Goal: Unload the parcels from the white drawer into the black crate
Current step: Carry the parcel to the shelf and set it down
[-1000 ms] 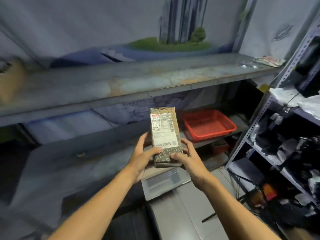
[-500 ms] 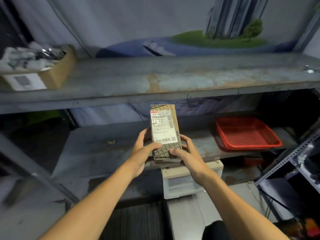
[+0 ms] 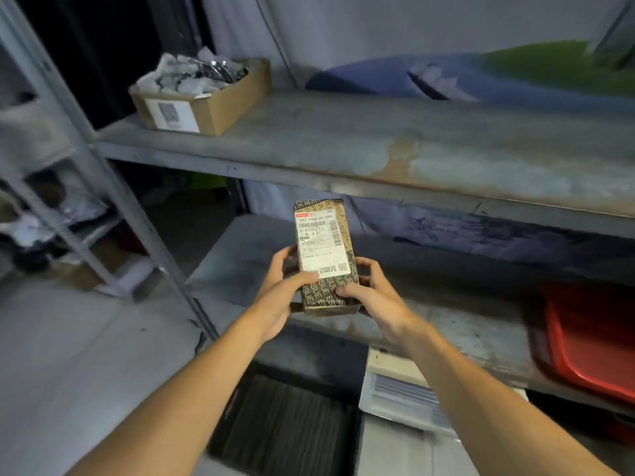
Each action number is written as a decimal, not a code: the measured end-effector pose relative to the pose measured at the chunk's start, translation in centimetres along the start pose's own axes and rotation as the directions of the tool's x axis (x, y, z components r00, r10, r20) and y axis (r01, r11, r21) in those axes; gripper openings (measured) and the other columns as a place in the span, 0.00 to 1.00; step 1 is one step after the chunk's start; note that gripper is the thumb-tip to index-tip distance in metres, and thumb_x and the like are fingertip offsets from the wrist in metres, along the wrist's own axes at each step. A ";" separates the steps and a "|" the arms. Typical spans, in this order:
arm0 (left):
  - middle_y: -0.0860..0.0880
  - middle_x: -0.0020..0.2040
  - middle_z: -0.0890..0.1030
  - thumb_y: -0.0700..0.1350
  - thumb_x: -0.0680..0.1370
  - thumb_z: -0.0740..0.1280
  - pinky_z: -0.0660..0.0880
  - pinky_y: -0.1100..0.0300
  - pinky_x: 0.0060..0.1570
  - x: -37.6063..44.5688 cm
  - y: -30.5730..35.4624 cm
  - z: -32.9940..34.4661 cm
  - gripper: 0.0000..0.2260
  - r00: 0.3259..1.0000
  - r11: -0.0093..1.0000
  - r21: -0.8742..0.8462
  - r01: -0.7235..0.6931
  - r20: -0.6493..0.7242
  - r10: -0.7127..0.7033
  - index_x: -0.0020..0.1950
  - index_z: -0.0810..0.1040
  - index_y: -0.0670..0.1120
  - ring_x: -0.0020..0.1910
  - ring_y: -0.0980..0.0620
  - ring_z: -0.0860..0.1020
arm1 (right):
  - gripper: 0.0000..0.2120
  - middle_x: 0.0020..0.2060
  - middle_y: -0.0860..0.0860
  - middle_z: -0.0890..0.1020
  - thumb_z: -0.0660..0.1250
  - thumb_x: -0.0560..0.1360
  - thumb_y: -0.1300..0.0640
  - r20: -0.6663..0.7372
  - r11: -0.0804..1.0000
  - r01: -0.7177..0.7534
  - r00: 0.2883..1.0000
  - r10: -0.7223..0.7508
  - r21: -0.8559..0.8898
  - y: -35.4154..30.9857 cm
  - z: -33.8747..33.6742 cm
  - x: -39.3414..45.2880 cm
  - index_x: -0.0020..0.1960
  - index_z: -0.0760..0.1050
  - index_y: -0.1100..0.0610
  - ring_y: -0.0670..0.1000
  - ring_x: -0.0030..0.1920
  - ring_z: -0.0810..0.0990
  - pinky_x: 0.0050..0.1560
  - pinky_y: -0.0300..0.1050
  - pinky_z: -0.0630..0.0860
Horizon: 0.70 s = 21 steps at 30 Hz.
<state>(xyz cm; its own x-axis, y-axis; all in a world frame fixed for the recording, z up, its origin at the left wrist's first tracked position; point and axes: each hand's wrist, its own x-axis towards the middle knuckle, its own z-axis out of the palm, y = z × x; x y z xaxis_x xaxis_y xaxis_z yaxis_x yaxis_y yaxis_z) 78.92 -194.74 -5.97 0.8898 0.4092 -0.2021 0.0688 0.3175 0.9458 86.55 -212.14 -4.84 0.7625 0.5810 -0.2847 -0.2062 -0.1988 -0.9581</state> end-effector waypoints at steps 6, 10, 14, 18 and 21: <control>0.48 0.62 0.83 0.33 0.77 0.69 0.81 0.54 0.45 0.6 -2.6 1.1 0.22 0.977 0.998 -0.027 -0.049 -0.210 0.042 0.61 0.73 0.58 0.58 0.49 0.83 | 0.28 0.60 0.52 0.80 0.73 0.76 0.63 0.184 0.998 0.038 0.982 -0.029 -0.046 1.7 -1.9 4.1 0.71 0.65 0.50 0.52 0.61 0.80 0.55 0.43 0.79; 0.45 0.61 0.82 0.33 0.78 0.69 0.83 0.45 0.52 1.1 -5.6 0.2 0.23 0.960 0.998 -0.026 -0.054 -0.276 0.045 0.65 0.71 0.56 0.57 0.46 0.83 | 0.29 0.61 0.52 0.80 0.73 0.76 0.64 0.254 0.998 0.051 0.966 -0.039 -0.040 4.9 -1.8 6.4 0.71 0.65 0.51 0.52 0.62 0.80 0.52 0.41 0.80; 0.47 0.60 0.82 0.35 0.77 0.70 0.83 0.48 0.53 2.1 -9.6 -2.2 0.26 0.938 0.997 0.027 -0.070 -0.340 0.074 0.70 0.69 0.56 0.52 0.52 0.85 | 0.29 0.61 0.49 0.80 0.72 0.77 0.62 0.279 0.997 0.077 0.958 -0.067 -0.024 9.5 -0.1 9.0 0.73 0.65 0.50 0.50 0.62 0.80 0.60 0.46 0.79; 0.48 0.59 0.82 0.36 0.78 0.69 0.82 0.50 0.53 4.3 -14.5 -5.3 0.25 0.924 0.990 0.059 -0.125 -0.357 0.138 0.69 0.69 0.57 0.54 0.52 0.84 | 0.30 0.60 0.46 0.81 0.73 0.76 0.62 0.254 0.988 0.150 0.955 -0.154 0.034 15.2 2.2 12.2 0.73 0.67 0.48 0.49 0.63 0.80 0.64 0.51 0.78; 0.46 0.62 0.81 0.36 0.78 0.69 0.81 0.52 0.53 6.6 -19.2 -7.7 0.26 0.904 0.974 0.082 -0.213 -0.362 0.228 0.71 0.69 0.56 0.59 0.49 0.83 | 0.32 0.59 0.44 0.82 0.73 0.69 0.56 0.201 0.969 0.238 0.948 -0.245 0.060 20.0 3.9 14.7 0.71 0.69 0.45 0.47 0.61 0.81 0.63 0.51 0.79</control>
<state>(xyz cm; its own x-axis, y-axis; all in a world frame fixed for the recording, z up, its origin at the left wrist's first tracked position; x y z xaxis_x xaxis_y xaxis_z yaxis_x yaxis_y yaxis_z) 80.03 -191.52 -27.42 0.6565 0.7520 -0.0590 -0.0853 0.1517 0.9847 91.23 -204.49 -28.29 0.6505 0.7584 -0.0414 -0.0556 -0.0068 -0.9984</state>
